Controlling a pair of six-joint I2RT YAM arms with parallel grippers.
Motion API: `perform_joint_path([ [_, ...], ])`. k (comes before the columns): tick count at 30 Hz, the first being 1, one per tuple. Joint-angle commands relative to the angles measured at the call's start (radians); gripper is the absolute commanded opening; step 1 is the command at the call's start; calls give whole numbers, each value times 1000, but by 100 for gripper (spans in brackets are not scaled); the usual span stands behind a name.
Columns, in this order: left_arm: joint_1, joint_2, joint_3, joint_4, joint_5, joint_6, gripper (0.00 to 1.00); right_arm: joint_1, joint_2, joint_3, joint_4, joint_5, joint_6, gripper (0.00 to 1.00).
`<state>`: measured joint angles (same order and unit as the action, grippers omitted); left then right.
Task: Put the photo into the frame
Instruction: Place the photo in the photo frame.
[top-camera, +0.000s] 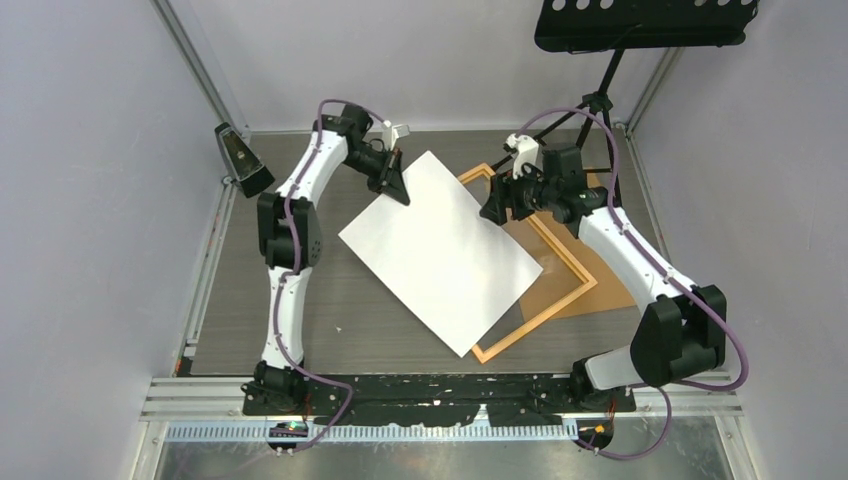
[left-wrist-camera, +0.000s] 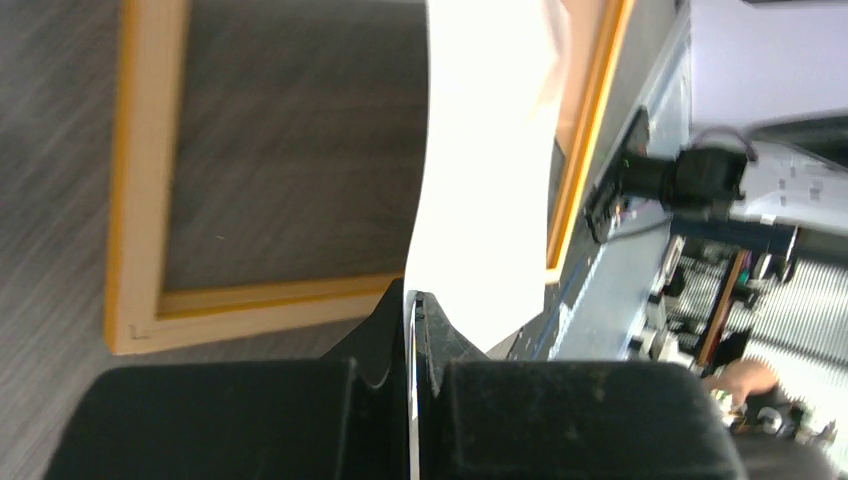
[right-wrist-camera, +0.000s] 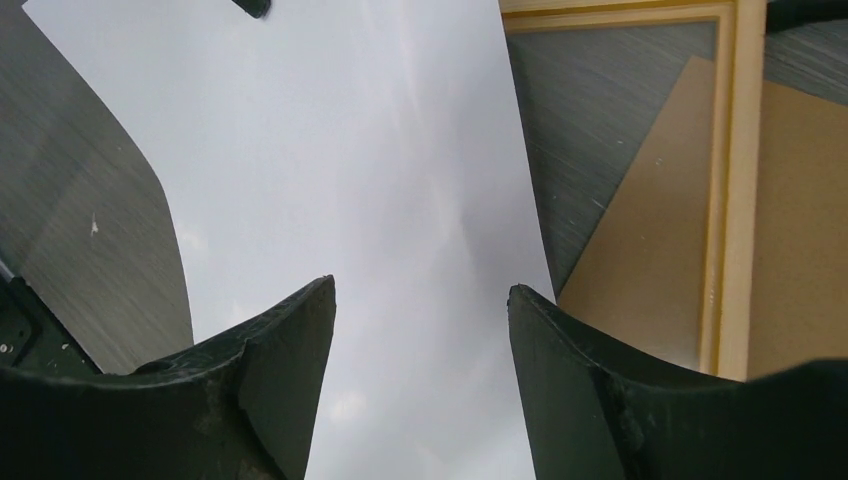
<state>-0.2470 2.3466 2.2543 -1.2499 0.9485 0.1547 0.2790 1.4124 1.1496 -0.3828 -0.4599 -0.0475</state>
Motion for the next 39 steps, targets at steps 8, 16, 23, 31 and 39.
perform_joint_path([
  [8,-77,141,163,154,-152,-236,4,-98,-102,-41,-22,99,-43,70],
  [16,-158,165,181,190,-307,-246,7,-122,-101,-84,-29,129,-69,70],
  [23,-199,181,201,228,-405,-263,12,-126,-99,-98,-28,139,-75,70],
  [31,-219,148,175,197,-525,-120,0,-127,-100,-117,-15,141,-75,70],
  [39,-274,100,155,241,-595,11,0,-129,-101,-128,-5,138,-74,70],
])
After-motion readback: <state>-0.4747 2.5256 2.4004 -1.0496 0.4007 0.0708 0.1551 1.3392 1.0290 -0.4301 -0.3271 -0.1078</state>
